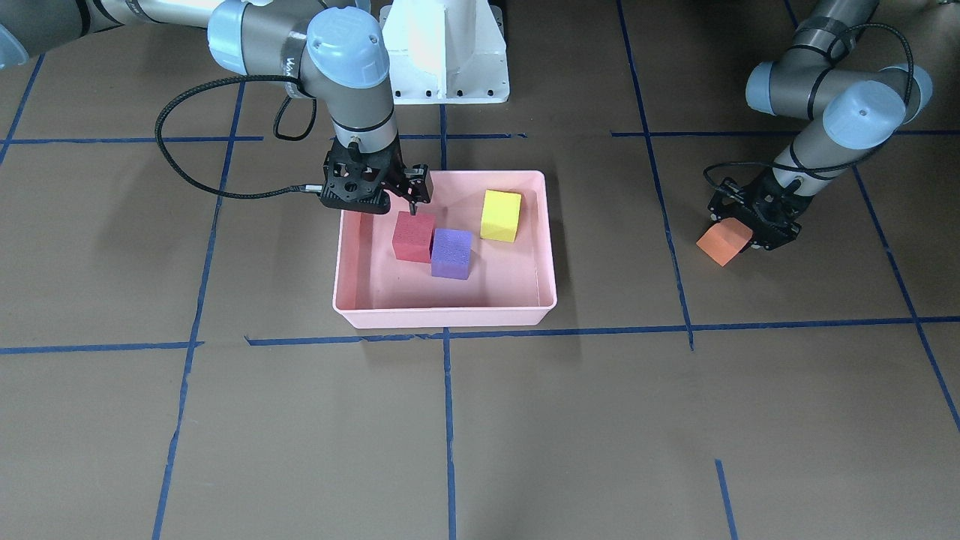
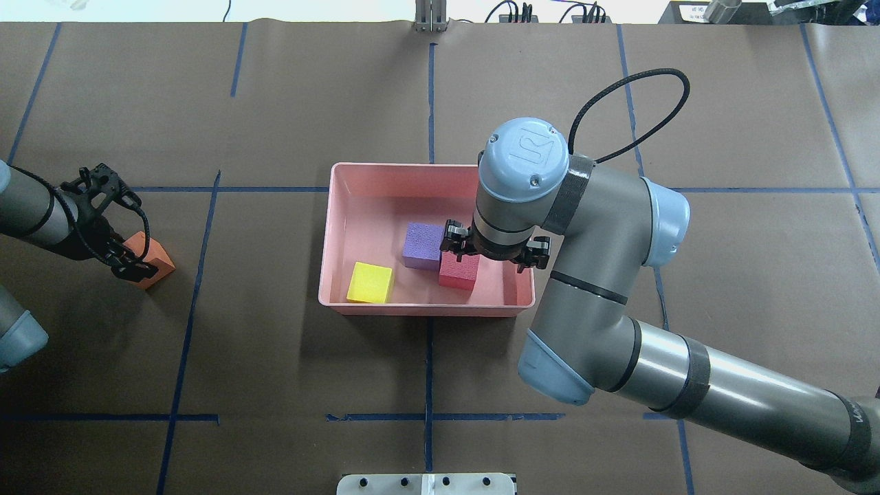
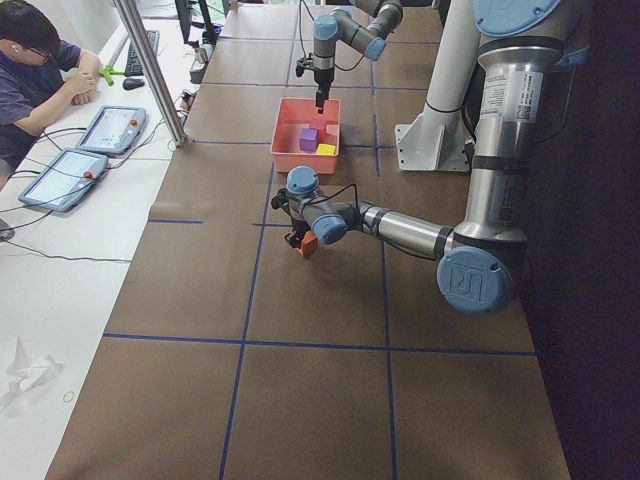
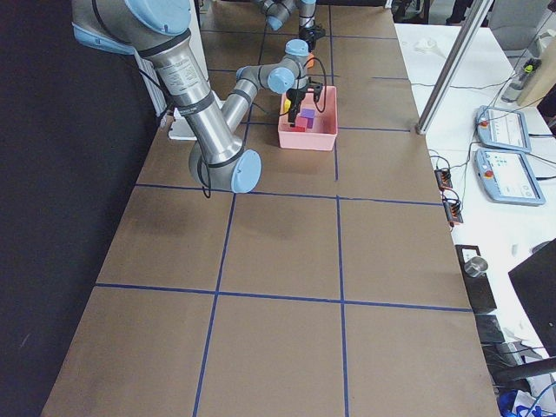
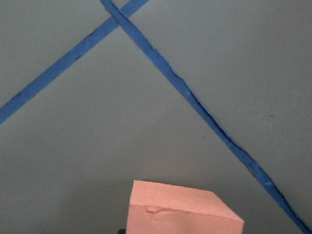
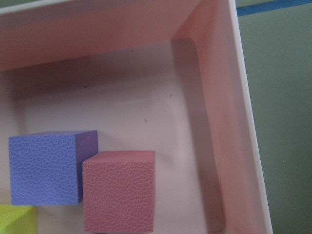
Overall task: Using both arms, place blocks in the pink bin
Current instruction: 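Grasp the orange cube with the left gripper while the right gripper holds over the bin, then carry the orange cube into the bin with the left gripper and release it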
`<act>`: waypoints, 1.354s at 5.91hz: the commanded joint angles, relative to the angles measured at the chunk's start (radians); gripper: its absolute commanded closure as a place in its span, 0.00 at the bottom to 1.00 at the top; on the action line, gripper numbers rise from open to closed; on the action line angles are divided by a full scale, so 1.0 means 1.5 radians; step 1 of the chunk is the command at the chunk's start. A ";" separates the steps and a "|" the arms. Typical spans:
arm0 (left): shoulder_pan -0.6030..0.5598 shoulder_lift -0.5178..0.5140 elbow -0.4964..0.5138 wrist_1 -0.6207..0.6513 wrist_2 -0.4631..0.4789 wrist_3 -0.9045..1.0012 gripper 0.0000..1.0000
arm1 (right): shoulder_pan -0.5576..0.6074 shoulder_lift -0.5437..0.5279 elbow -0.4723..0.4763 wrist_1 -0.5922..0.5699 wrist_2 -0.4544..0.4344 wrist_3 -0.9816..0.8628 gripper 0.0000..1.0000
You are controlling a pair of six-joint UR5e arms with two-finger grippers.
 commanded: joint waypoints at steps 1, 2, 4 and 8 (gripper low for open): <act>-0.020 -0.052 -0.053 0.081 0.003 -0.072 0.47 | 0.002 -0.007 0.011 0.000 0.000 -0.003 0.00; -0.019 -0.103 -0.119 0.203 0.004 -0.154 0.46 | 0.006 -0.008 0.016 0.001 0.000 -0.012 0.00; -0.005 -0.287 -0.165 0.458 0.009 -0.313 0.46 | 0.024 -0.028 0.036 0.000 0.005 -0.046 0.00; 0.145 -0.419 -0.119 0.479 0.106 -0.596 0.00 | 0.024 -0.039 0.039 0.001 0.000 -0.054 0.00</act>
